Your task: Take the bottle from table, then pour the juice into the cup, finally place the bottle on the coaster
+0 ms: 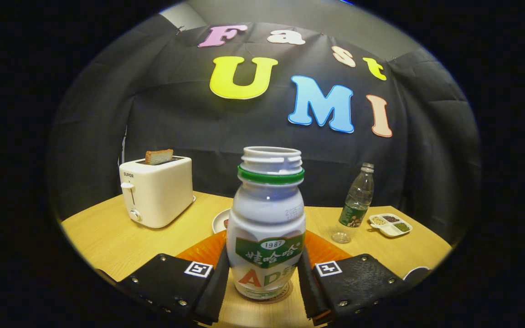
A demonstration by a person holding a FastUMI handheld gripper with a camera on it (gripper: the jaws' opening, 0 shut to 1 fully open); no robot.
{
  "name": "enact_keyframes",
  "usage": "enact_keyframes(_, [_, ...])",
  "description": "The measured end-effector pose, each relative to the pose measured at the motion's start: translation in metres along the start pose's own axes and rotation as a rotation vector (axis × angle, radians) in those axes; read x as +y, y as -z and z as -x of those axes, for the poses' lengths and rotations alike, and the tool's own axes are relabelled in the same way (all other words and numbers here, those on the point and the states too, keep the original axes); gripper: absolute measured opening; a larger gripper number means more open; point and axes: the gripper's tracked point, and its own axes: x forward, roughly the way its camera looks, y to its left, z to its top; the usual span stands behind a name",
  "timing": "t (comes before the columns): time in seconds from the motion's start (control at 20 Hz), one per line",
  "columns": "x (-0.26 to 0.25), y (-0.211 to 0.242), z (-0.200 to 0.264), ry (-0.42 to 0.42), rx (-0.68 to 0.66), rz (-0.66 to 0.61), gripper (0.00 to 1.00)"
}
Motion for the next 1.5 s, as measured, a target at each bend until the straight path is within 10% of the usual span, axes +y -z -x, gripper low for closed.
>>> enact_keyframes(0.65, [-0.005,0.023,-0.025,-0.009,0.05,-0.023,0.69])
enact_keyframes(0.85, [-0.012,0.025,-0.024,0.007,0.059,-0.041,0.89])
enact_keyframes(1.5, [-0.024,-0.08,0.028,0.0,-0.155,-0.099,0.97])
